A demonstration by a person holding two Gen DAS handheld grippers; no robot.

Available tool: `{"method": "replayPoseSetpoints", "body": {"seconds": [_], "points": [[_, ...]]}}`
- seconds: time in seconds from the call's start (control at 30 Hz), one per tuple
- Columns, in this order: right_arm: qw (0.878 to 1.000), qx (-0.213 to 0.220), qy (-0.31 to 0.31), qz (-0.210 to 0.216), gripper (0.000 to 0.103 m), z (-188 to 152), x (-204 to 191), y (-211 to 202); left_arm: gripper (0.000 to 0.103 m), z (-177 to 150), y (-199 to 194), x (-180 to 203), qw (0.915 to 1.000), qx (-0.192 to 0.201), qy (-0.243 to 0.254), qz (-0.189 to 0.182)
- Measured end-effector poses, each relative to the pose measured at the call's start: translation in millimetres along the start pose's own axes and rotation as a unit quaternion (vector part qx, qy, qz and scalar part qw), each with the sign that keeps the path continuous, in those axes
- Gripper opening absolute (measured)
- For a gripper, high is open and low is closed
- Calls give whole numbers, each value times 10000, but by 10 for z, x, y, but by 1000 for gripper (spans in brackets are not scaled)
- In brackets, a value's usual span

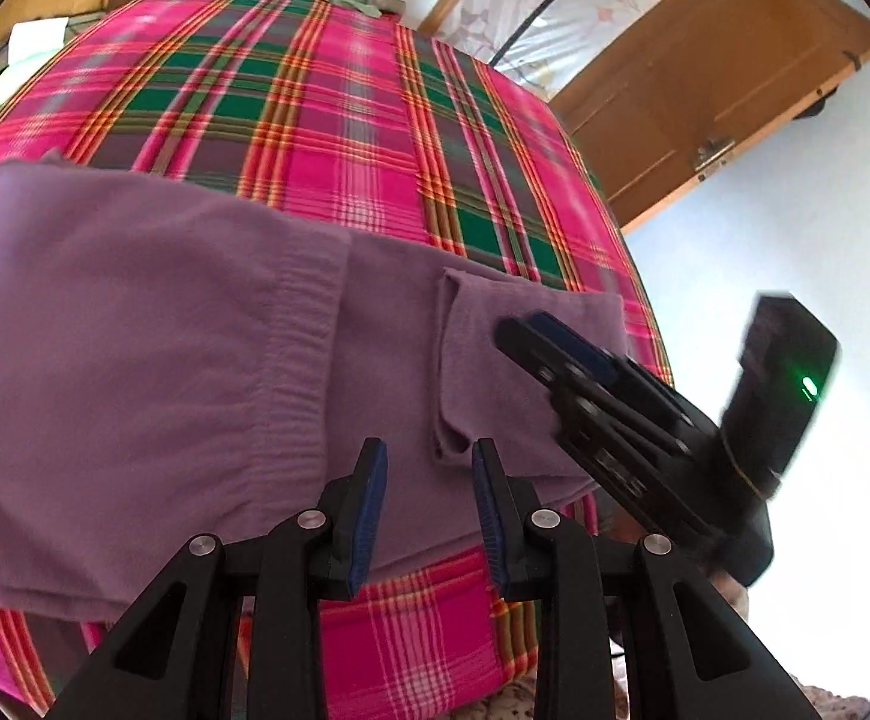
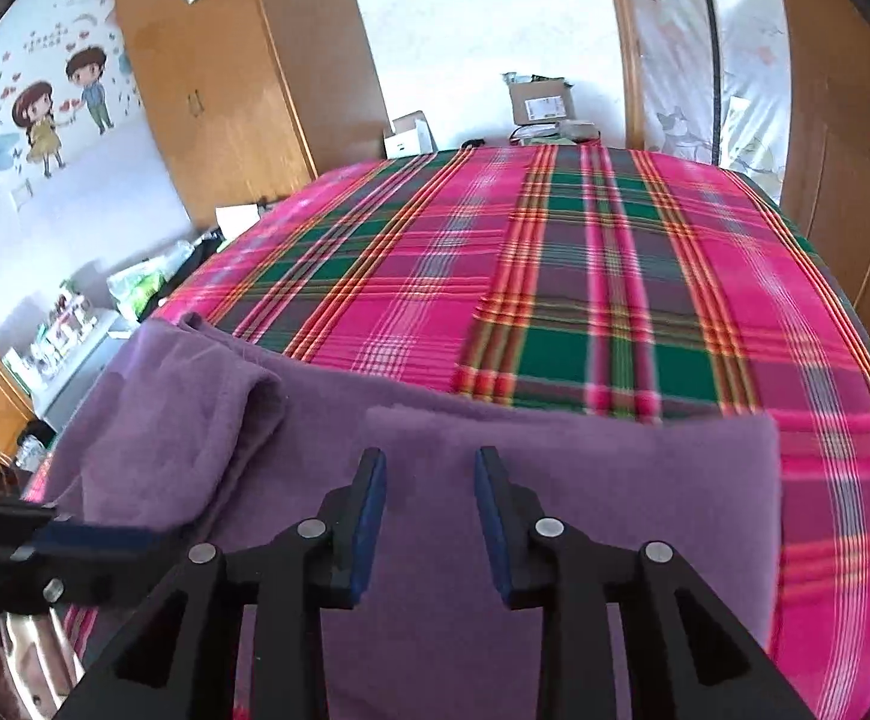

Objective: Fold clothes
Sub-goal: 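Withdraw both open grippers from the folded pants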

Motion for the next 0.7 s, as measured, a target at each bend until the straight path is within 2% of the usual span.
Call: {"method": "replayPoseSetpoints", "body": {"seconds": [0.13,0.2,0.47,0.6,0.7], "points": [[9995,-253,-58,-186,32,-4,-50,180,30,-17,-110,-89,9998,101,-154,-82],[9994,-228,-89,-235,34,-13,-57,189,30,-25,-166,-134,9995,152,-230,-123],[9998,47,-158,-108,34,9,-145,-160,31,-10,-370,-172,9983,327,-359,-311],[9997,29,-246,-21,34,-133,-222,-287,34,-6,-489,-184,9976,461,-323,-397],[9993,-75,-363,-79,34,-289,-271,-225,35,-24,-538,-271,9969,531,-423,-389]]}}
Point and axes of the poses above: each gripper's, at about its wrist camera, not at the fingertips, and y roughly the way its jaws point, x to its right, z to its top, the point moved 9 cm from there along y, roughly the way its jaws point, and after that the axes turned 1 degree about -y, right-handed, at the moved point
